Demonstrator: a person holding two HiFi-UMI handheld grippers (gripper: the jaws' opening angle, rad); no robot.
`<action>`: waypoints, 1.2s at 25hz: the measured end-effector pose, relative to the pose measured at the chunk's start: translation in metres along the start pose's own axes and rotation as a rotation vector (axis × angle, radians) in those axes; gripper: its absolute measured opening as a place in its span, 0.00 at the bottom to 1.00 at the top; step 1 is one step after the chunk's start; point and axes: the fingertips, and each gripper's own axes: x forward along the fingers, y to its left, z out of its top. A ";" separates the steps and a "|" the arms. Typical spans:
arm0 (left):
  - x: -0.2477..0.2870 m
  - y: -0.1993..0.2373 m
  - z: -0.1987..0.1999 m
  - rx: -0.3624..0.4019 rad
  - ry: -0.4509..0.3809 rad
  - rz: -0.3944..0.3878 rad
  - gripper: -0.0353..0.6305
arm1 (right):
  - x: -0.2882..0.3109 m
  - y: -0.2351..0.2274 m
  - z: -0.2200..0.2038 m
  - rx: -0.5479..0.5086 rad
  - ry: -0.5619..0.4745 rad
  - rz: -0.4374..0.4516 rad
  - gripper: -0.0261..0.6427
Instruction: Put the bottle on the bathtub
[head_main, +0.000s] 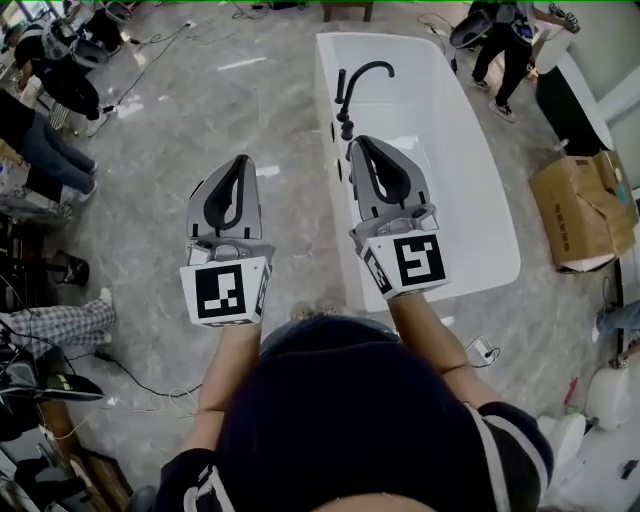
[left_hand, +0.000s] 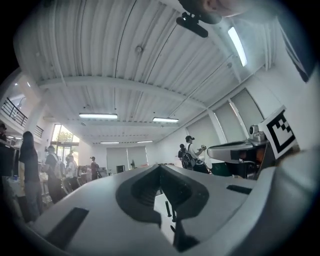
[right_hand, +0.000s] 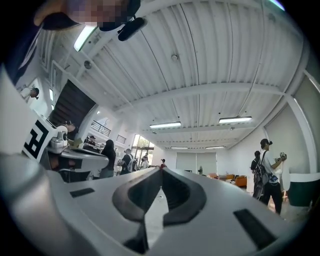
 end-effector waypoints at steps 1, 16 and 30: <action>-0.003 0.001 0.000 -0.002 0.000 0.006 0.09 | 0.000 0.001 0.001 0.004 -0.001 0.001 0.09; -0.003 -0.017 0.000 -0.011 0.025 0.015 0.09 | -0.014 -0.019 -0.009 0.019 0.043 -0.004 0.08; -0.005 -0.064 -0.008 -0.013 0.037 0.013 0.09 | -0.045 -0.047 -0.021 0.049 0.034 0.006 0.08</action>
